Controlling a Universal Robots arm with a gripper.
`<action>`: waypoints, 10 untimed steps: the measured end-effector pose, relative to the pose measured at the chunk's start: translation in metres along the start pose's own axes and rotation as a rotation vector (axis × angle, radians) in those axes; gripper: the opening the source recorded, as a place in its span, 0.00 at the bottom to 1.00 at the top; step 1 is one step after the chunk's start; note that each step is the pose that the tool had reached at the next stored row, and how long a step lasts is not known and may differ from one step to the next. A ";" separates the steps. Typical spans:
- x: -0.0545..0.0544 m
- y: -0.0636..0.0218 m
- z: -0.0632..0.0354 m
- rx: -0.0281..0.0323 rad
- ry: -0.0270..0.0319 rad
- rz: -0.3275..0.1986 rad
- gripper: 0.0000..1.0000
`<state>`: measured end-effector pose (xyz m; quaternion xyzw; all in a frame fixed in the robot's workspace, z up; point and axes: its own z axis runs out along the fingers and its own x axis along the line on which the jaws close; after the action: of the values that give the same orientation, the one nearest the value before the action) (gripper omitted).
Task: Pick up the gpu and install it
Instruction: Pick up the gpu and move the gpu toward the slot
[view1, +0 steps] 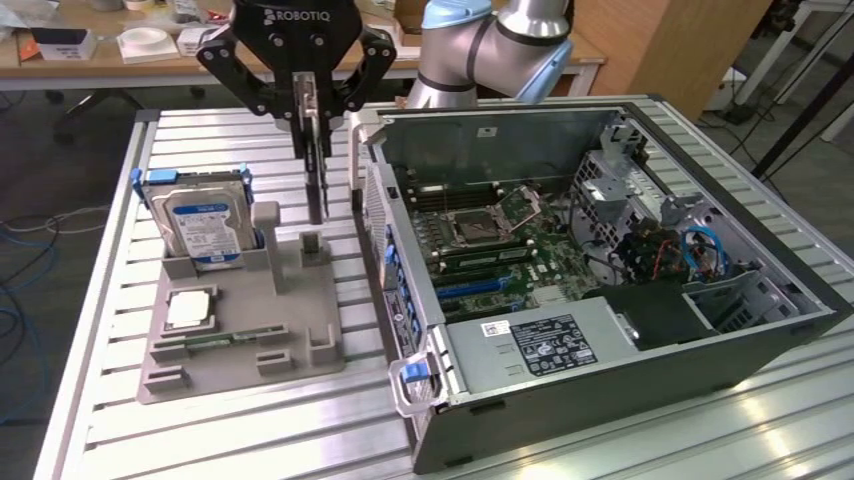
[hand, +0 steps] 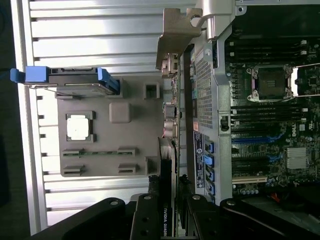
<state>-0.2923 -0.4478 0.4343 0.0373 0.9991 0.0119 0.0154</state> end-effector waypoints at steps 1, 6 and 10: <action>0.000 0.0000 0.0000 0.0001 0.0001 0.000 0.26; -0.002 0.0001 0.0000 0.0001 0.0001 0.000 0.26; -0.003 0.0002 0.0001 0.0000 0.0000 0.000 0.26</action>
<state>-0.2895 -0.4478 0.4342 0.0373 0.9991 0.0119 0.0154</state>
